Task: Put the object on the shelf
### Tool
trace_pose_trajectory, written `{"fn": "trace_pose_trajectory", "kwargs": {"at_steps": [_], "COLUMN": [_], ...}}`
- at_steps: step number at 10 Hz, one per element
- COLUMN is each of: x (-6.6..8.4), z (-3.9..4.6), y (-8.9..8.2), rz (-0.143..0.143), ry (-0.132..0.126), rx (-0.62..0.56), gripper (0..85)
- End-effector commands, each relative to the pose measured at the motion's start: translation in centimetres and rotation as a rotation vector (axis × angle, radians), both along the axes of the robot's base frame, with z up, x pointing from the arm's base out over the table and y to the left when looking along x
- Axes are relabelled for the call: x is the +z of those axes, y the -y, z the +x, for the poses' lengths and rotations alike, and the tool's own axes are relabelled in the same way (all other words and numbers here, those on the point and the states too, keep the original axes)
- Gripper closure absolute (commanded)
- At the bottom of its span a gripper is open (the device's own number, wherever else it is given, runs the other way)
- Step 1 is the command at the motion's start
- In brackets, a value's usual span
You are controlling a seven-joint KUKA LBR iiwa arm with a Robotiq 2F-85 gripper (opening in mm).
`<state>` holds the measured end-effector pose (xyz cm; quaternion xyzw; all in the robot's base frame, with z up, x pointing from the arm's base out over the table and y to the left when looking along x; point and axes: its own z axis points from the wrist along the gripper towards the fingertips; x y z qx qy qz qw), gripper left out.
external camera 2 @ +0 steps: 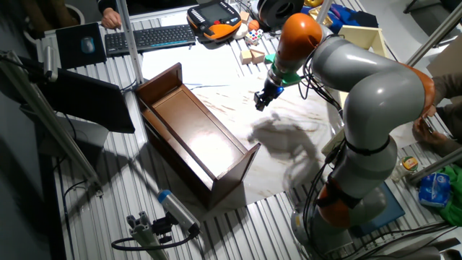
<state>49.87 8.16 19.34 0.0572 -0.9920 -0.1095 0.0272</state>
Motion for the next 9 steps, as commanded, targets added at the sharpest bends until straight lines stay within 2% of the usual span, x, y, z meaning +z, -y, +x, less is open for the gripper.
{"fn": "trace_pose_trajectory", "kwargs": {"at_steps": [1, 3, 5, 7, 8, 9], "x": [1.9, 6.5, 10.0, 11.5, 11.8, 12.1], "z": [-0.87, -2.1, -2.96, -3.55, -3.85, -4.18], "y": [-2.3, -6.1, -8.7, -10.3, -10.7, -11.1], "rz": [-0.009, -0.057, -0.098, -0.116, -0.105, -0.109], "ry": [-0.02, -0.063, -0.091, -0.097, -0.101, -0.102], "rx": [-0.05, -0.12, -0.168, -0.194, -0.208, -0.222], "gripper": [85.0, 85.0, 85.0, 85.0, 85.0, 85.0]}}
